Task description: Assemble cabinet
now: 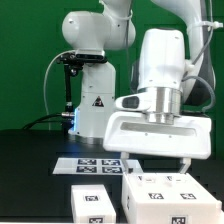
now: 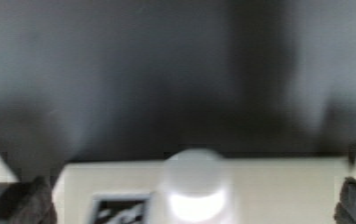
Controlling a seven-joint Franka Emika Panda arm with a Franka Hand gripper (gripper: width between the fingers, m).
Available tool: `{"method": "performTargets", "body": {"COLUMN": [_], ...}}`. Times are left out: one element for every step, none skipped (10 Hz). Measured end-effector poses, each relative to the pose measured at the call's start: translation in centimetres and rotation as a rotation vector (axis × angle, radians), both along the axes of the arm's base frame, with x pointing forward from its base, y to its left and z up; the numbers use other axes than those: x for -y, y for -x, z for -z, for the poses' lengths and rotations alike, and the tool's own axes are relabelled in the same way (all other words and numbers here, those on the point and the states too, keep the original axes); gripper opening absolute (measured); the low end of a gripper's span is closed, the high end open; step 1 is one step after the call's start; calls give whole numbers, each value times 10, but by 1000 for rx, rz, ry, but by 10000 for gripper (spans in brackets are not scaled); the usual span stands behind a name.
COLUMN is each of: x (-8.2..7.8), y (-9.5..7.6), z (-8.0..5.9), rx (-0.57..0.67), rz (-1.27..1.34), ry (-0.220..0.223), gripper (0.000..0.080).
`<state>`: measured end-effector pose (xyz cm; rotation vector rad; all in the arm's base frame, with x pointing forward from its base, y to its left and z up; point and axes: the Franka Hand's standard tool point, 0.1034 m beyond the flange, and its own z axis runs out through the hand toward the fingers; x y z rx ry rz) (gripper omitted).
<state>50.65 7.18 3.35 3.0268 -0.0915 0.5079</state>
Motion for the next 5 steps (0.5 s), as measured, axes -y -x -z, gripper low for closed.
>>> {"method": "performTargets", "body": {"x": [0,0,3,7,4], "y": [-4,-7,-9,-9,-8], "z": [7,10,12,16,18], "rx": [-3,-4,-7,-13,-27], "rz": [7,7,13,19,23], "ry": [-5,-4,-3,-3,-9], "gripper": [797,797,797,797,797]}}
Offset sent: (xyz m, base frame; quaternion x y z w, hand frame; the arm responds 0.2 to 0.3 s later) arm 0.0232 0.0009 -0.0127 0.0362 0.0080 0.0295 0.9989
